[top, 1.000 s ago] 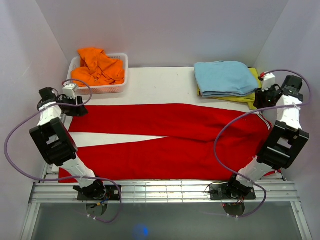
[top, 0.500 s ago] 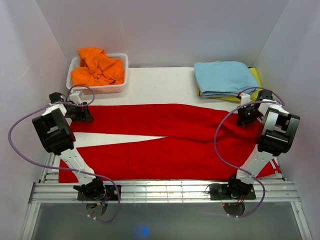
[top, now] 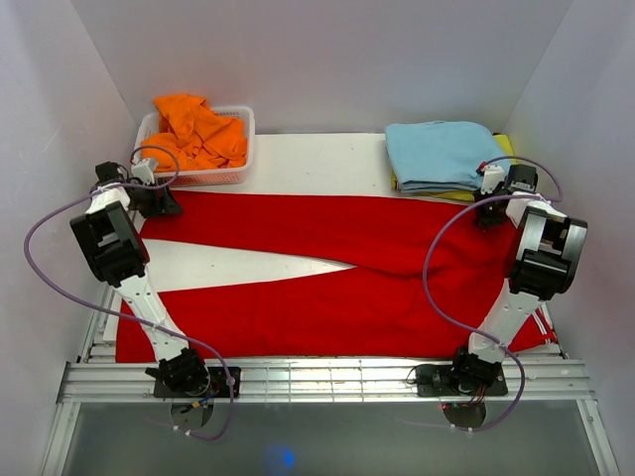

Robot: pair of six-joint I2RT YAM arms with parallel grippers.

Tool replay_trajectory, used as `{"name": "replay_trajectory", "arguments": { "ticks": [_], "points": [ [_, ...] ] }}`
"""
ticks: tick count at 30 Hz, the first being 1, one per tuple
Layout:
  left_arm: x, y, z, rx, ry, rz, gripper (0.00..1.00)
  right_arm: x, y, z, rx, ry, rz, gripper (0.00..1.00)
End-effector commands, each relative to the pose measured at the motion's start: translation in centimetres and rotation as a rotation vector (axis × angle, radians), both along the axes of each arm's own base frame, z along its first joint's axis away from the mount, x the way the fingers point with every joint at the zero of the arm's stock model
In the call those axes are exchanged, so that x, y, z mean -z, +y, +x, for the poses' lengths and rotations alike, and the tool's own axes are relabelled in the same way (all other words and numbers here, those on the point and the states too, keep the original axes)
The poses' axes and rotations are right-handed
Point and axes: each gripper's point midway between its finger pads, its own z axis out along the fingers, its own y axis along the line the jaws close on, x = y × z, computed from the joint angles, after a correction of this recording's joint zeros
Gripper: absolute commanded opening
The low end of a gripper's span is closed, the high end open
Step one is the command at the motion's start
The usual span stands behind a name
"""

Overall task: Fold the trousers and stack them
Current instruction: Flatten the trousers out

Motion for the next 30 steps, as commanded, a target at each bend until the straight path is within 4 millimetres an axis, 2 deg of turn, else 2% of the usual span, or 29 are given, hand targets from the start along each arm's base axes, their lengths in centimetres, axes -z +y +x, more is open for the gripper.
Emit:
{"name": "replay_trajectory", "arguments": {
  "ticks": [1,2,3,4,5,6,7,8,9,10,11,12,13,14,17,18,19,20,21,22,23,24,25,26,28,29,30],
  "points": [
    [1.2,2.1,-0.3,-0.027,0.039,0.082,0.68,-4.1,-0.1,1.8,0.011,-0.096,0.024,0.25],
    [-1.2,1.5,-0.6,0.005,0.008,0.073,0.69,-5.5,0.6,0.8,-0.006,-0.086,0.038,0.34],
    [-2.5,1.1,-1.0,0.031,-0.012,0.082,0.70,-6.4,0.9,0.3,-0.023,-0.089,0.038,0.40],
    [-3.3,0.7,-2.0,0.071,-0.022,0.098,0.73,-8.8,1.0,-0.1,-0.055,-0.131,0.009,0.53],
    [-6.2,0.2,-3.2,0.097,-0.056,0.117,0.73,-10.1,1.0,-0.6,-0.072,-0.149,-0.011,0.59],
    [-7.3,-0.4,-4.2,0.124,-0.070,0.120,0.74,-10.9,1.0,-1.4,-0.088,-0.149,-0.026,0.64],
    [-7.2,-0.9,-6.2,0.139,-0.043,0.112,0.75,-12.0,0.7,-1.9,-0.125,-0.172,-0.064,0.68],
    [-7.7,-1.4,-8.2,0.191,-0.027,0.120,0.76,-14.2,0.7,-2.6,-0.143,-0.213,-0.100,0.79],
    [-9.5,-2.0,-9.6,0.226,-0.055,0.128,0.77,-14.4,1.0,-3.8,-0.170,-0.187,-0.110,0.81],
    [-9.6,-2.0,-11.4,0.248,-0.039,0.123,0.77,-14.9,1.1,-4.6,-0.196,-0.179,-0.128,0.81],
    [-8.8,-3.0,-14.5,0.326,0.014,0.105,0.77,-16.0,1.2,-5.4,-0.253,-0.186,-0.174,0.81],
    [-9.1,-3.3,-16.2,0.360,0.019,0.122,0.77,-16.0,1.2,-6.3,-0.276,-0.166,-0.187,0.79],
    [-8.6,-3.1,-17.9,0.377,0.048,0.124,0.75,-16.0,1.7,-8.0,-0.304,-0.132,-0.187,0.77],
    [-7.2,-3.9,-20.4,0.421,0.097,0.105,0.74,-15.1,1.8,-9.2,-0.354,-0.096,-0.206,0.74],
    [-5.9,-3.2,-23.8,0.426,0.162,0.166,0.72,-13.5,2.6,-12.8,-0.413,0.001,-0.204,0.65],
    [-4.8,-3.6,-25.5,0.420,0.201,0.163,0.72,-11.8,2.9,-14.3,-0.444,0.051,-0.193,0.63],
    [-4.0,-3.2,-26.6,0.417,0.244,0.197,0.72,-11.1,3.2,-15.7,-0.460,0.090,-0.186,0.59],
    [-3.2,-2.7,-26.8,0.409,0.254,0.230,0.72,-10.4,3.3,-16.5,-0.471,0.115,-0.186,0.57],
    [-1.8,-3.1,-28.2,0.395,0.296,0.221,0.71,-8.5,3.3,-18.1,-0.482,0.176,-0.182,0.55],
    [-1.2,-2.6,-28.7,0.386,0.321,0.261,0.71,-7.7,3.3,-19.0,-0.488,0.204,-0.182,0.51],
    [-0.5,-1.8,-28.4,0.368,0.314,0.300,0.70,-6.8,3.3,-19.8,-0.495,0.233,-0.182,0.48],
    [0.5,-1.9,-29.0,0.359,0.337,0.300,0.70,-5.8,3.2,-20.6,-0.517,0.260,-0.190,0.46],
    [1.3,-1.4,-28.6,0.328,0.349,0.306,0.70,-4.0,3.3,-22.4,-0.521,0.322,-0.184,0.43],
    [1.9,-1.2,-28.7,0.315,0.376,0.299,0.70,-3.2,3.0,-22.5,-0.518,0.325,-0.200,0.42],
    [2.7,-0.8,-28.0,0.269,0.407,0.269,0.68,-1.4,2.9,-23.8,-0.511,0.365,-0.193,0.39],
    [3.9,-0.9,-27.7,0.262,0.426,0.223,0.67,-0.9,3.0,-24.1,-0.507,0.376,-0.186,0.37],
    [4.3,-0.8,-27.0,0.249,0.427,0.206,0.66,-0.5,3.0,-24.0,-0.501,0.375,-0.185,0.37]
  ]
}}
